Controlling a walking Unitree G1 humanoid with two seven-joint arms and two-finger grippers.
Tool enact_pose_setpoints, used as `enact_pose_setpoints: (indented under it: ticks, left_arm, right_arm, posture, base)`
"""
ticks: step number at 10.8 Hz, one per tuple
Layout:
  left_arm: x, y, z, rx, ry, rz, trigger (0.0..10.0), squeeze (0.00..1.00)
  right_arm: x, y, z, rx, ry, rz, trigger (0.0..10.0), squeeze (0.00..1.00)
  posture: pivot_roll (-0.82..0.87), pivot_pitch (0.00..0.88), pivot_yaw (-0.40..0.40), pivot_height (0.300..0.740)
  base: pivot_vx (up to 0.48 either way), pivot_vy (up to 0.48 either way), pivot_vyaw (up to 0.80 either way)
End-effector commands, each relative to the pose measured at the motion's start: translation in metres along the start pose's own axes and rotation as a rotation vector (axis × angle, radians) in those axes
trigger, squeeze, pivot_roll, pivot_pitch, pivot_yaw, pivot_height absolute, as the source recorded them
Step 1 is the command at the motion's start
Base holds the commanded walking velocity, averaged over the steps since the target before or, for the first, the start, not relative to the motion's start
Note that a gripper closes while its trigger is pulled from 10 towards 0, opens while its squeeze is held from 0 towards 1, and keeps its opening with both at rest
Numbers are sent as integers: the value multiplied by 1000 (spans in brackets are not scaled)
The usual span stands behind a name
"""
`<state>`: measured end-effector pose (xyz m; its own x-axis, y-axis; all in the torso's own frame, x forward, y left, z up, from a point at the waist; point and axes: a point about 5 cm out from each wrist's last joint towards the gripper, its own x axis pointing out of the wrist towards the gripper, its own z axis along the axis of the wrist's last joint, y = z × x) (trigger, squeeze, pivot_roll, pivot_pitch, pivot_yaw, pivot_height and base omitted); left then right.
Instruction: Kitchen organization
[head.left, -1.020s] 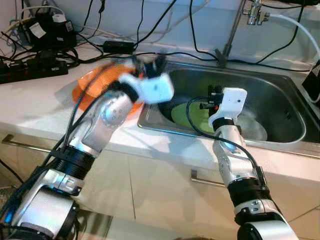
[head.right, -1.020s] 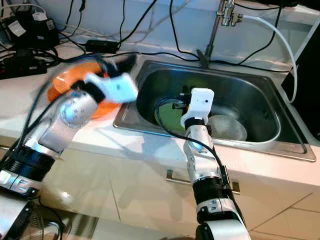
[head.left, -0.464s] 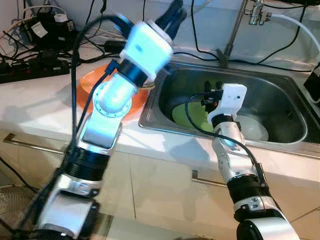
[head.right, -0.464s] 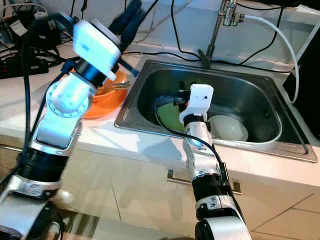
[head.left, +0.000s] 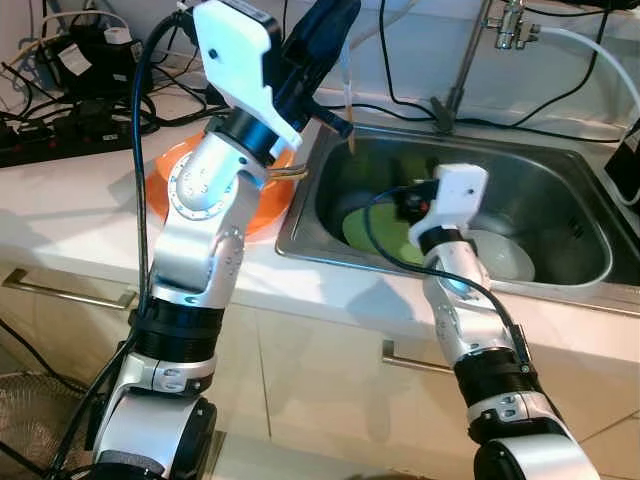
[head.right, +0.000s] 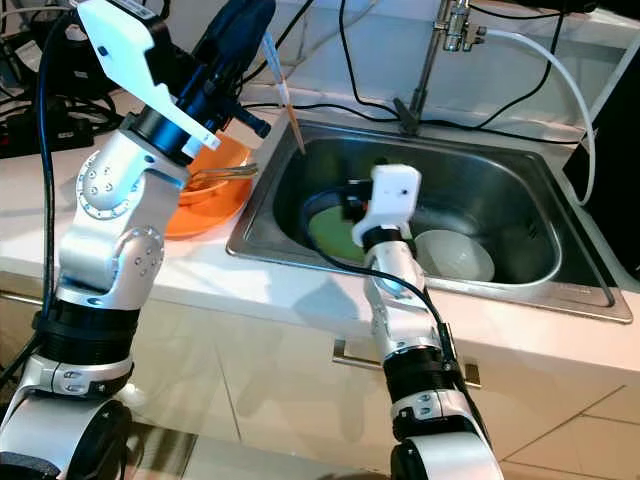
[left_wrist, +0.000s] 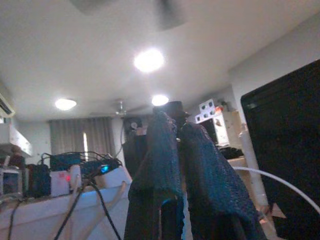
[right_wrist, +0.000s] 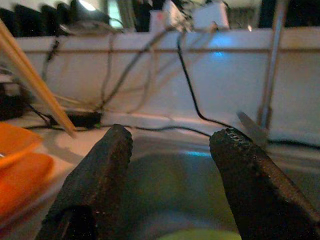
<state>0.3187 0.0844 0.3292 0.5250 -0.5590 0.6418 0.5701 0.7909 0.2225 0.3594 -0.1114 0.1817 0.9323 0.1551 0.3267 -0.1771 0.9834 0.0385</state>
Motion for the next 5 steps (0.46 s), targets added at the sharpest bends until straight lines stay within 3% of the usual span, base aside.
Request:
enact_pose_setpoints:
  ticks: [1, 2, 3, 4, 5]
  left_arm:
    - [1, -2, 4, -21, -10, -24, 10000, 0]
    - [1, -4, 2, -48, 2, -36, 10000, 0]
    - [0, -5, 2, -52, 5, -41, 10000, 0]
    - [0, -7, 1, -63, 10, -52, 10000, 0]
    - [0, -7, 1, -67, 13, -55, 10000, 0]
  right_arm:
    - [3, 5, 10, 17, -40, 37, 10000, 1000]
    - [3, 10, 13, 17, -54, 56, 10000, 1000]
    - [3, 11, 13, 20, -56, 56, 10000, 741]
    - [4, 12, 15, 29, -62, 58, 10000, 0]
    - [4, 13, 16, 36, -66, 64, 10000, 0]
  posture:
    - [231, 6, -24, 740]
    - [230, 7, -23, 740]
    - [232, 9, -23, 740]
    - [229, 10, -22, 740]
    - [228, 10, -20, 740]
  base:
    - [0, 0, 0]
    - [0, 0, 0]
    - [0, 0, 0]
    - [0, 0, 0]
    - [0, 0, 0]
